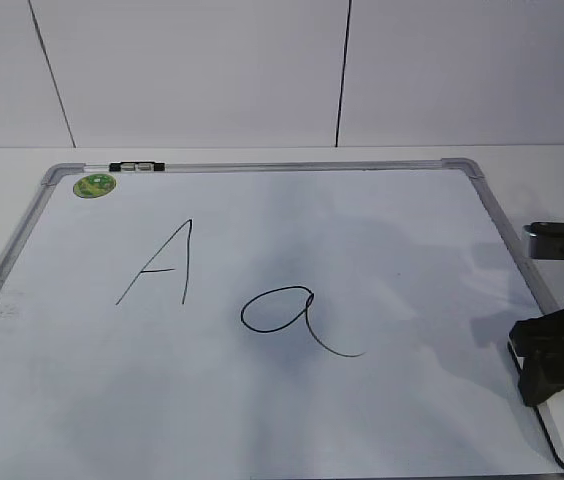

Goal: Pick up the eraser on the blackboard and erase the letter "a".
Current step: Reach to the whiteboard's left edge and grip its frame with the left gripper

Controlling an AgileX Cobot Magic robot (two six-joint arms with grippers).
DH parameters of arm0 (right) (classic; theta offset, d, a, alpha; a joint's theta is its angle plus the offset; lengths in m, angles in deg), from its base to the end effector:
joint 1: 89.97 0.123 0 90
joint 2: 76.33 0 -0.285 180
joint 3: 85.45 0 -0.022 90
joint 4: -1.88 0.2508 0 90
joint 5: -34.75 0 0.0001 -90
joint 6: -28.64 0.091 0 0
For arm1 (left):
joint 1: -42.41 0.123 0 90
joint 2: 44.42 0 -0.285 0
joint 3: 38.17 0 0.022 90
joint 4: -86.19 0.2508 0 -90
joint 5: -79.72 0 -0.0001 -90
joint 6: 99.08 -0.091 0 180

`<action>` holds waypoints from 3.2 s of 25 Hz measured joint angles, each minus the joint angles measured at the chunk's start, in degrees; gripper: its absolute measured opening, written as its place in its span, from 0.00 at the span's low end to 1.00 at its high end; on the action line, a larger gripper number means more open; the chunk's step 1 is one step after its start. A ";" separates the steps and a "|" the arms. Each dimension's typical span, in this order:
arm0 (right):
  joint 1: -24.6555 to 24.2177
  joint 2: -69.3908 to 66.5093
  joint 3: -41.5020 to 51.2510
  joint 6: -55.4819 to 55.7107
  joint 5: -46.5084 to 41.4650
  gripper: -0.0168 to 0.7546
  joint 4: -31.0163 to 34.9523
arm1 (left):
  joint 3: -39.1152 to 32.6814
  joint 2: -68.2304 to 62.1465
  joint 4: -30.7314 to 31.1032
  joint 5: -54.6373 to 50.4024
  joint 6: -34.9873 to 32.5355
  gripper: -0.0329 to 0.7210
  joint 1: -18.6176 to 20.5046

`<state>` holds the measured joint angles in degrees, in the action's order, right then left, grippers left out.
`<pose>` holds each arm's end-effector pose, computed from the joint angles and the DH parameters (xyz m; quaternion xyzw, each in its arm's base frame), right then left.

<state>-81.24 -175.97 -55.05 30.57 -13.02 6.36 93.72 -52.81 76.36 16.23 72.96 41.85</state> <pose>0.2536 0.0443 0.1687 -0.0336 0.9988 0.0311 0.0163 -0.0070 -0.0138 0.2768 0.0693 0.8600 -0.0532 0.5027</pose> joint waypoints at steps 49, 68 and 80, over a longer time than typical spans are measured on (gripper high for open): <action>0.00 20.51 -0.59 -0.62 -12.01 0.72 -0.30 | 0.00 0.00 0.00 0.00 0.00 0.35 0.00; 0.00 22.19 -0.69 -0.62 -14.77 0.72 1.90 | 0.00 0.00 0.00 0.00 0.00 0.36 0.00; 0.00 22.19 -0.69 -0.66 -14.86 0.72 1.89 | 0.00 0.00 -0.55 0.00 0.00 0.36 0.00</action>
<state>-81.24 -153.78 -55.73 29.91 -27.88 8.26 93.72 -52.81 75.81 16.23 72.96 41.85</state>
